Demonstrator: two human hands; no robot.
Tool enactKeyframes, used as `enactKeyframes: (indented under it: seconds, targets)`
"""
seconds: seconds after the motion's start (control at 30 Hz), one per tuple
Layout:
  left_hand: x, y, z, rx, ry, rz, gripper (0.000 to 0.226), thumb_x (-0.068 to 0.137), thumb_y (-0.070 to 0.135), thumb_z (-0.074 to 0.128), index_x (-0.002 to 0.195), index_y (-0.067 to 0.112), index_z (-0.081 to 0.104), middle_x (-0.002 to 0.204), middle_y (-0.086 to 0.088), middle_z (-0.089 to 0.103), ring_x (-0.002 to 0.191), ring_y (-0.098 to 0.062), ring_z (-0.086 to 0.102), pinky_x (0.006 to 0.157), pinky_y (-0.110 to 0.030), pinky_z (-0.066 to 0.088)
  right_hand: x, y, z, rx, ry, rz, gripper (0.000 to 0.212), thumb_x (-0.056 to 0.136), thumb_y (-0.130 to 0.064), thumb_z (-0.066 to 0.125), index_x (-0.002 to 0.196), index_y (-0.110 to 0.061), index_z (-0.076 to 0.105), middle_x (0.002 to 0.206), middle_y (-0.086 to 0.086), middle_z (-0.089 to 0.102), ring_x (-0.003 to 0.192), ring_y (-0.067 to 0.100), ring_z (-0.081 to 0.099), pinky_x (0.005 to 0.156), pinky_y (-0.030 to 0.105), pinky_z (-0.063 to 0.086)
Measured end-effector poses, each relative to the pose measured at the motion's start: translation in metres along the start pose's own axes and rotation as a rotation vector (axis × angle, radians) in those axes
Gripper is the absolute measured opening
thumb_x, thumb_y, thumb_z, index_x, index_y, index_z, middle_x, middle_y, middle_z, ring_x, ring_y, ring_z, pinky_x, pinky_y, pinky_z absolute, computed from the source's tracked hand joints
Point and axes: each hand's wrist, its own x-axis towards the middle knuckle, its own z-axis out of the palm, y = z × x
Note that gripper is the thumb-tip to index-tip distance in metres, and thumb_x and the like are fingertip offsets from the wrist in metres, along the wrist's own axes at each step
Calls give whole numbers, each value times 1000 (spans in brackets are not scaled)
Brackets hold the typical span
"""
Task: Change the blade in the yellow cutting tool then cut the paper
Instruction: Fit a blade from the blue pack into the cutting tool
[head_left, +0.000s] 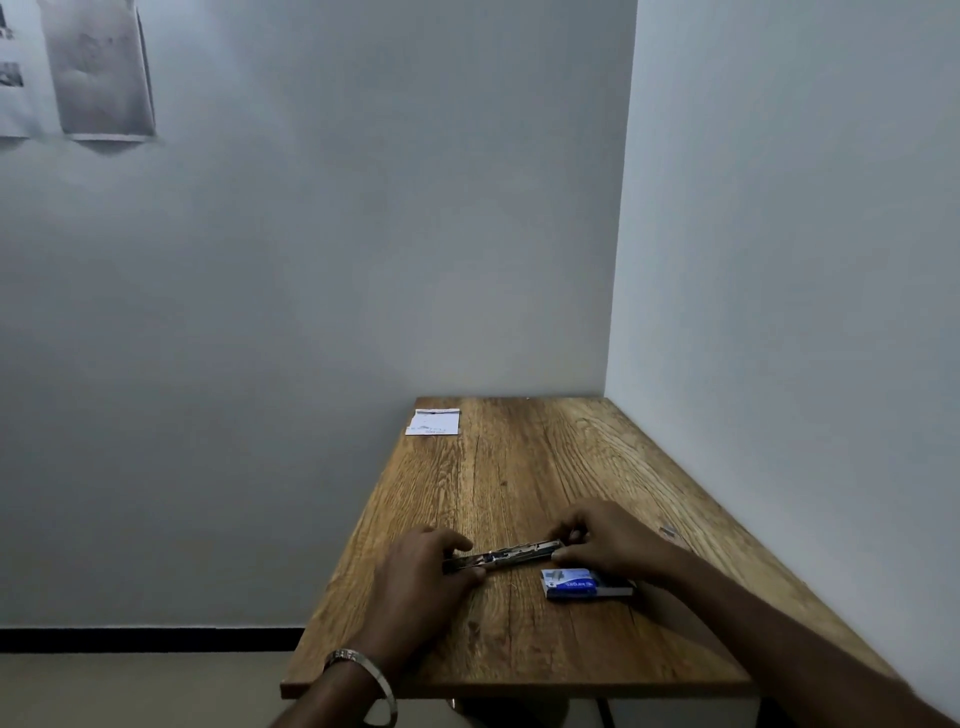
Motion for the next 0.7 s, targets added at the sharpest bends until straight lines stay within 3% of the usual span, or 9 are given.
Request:
enactKeyframes:
  seconds: [0.1, 0.23, 0.33, 0.47, 0.6, 0.7]
  targets:
    - [0, -8, -9, -16, -63, -5, 30, 84, 44, 71, 111, 32, 67, 104, 16, 54, 92, 1, 51, 74, -15, 44, -1, 1, 4, -1, 41, -12, 18, 87, -25, 75, 104, -26, 75, 95, -16, 62, 89, 2, 58, 74, 17, 48]
    - [2, -25, -26, 22, -124, -15, 21, 84, 41, 72, 103, 33, 70, 102, 13, 56, 90, -1, 51, 71, -14, 42, -2, 1, 4, -9, 69, -42, 15, 87, -24, 74, 101, -25, 74, 94, -16, 59, 86, 2, 56, 70, 16, 44]
    - [1, -25, -31, -37, -123, -19, 16, 85, 38, 72, 99, 32, 71, 96, 15, 61, 87, -1, 55, 73, -18, 48, -2, -1, 5, -2, 51, -37, 17, 89, -22, 72, 106, -23, 71, 101, -11, 61, 91, 3, 58, 76, 19, 48]
    - [6, -11, -33, -290, -71, -96, 13, 82, 39, 74, 91, 29, 73, 79, 5, 70, 70, -5, 62, 57, -15, 44, 0, -7, 4, 29, 58, -3, 23, 92, -22, 68, 115, -20, 65, 113, -4, 64, 101, 8, 60, 87, 23, 51]
    - [16, 11, -27, -496, -2, -110, 11, 81, 30, 76, 88, 22, 73, 83, 0, 74, 76, -7, 69, 66, -19, 49, 0, -15, 3, 107, 64, 13, 16, 94, -21, 66, 110, -21, 65, 101, -11, 63, 90, 1, 61, 74, 16, 47]
    - [19, 27, -16, -500, 18, -57, 9, 82, 25, 76, 85, 31, 69, 84, 7, 74, 78, 3, 68, 67, -16, 51, -1, -22, 4, 148, 57, 2, 18, 93, -20, 67, 111, -18, 66, 104, -6, 67, 93, 5, 65, 80, 23, 54]
